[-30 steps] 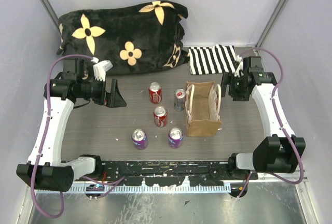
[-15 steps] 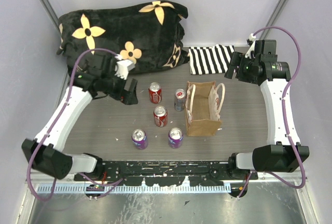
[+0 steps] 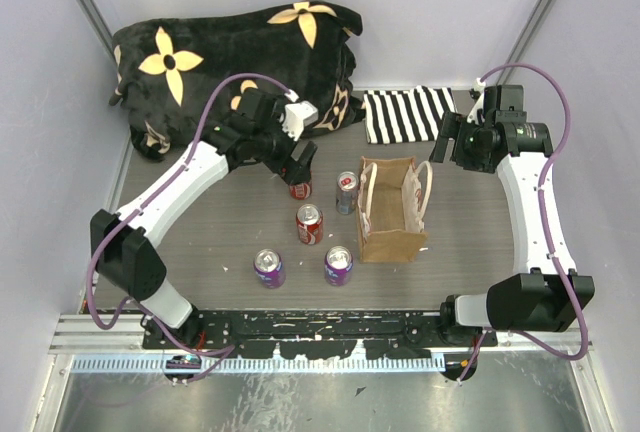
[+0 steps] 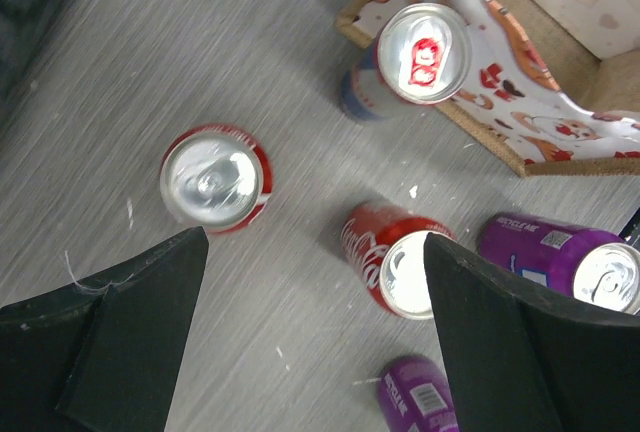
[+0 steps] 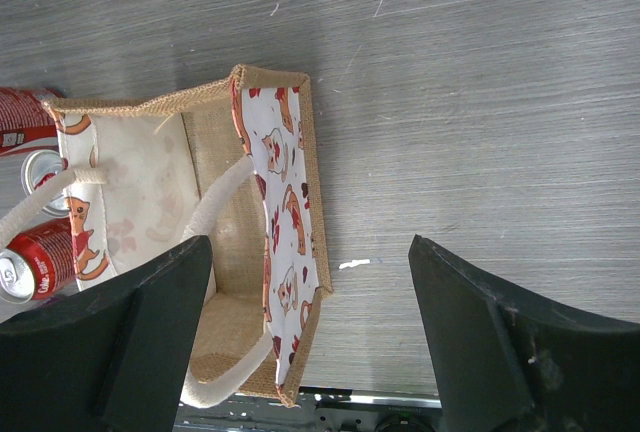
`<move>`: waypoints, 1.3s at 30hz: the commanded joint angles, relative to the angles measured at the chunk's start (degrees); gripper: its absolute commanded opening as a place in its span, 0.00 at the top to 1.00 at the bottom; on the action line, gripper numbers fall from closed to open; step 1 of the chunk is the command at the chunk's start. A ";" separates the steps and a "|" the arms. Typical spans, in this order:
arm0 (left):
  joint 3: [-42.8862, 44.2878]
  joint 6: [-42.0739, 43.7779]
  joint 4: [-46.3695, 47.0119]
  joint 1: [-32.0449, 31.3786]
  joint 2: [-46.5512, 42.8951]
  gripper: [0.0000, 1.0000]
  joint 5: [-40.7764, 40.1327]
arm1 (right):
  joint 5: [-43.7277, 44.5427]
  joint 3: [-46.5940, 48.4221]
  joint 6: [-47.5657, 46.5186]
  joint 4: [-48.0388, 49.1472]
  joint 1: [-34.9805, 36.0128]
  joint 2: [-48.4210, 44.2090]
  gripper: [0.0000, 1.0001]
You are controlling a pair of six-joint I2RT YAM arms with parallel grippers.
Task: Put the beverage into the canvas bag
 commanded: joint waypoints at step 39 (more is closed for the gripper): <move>4.08 6.50 14.99 -8.78 17.43 0.01 1.83 | -0.86 -0.94 -0.09 -0.15 -2.32 -2.30 0.14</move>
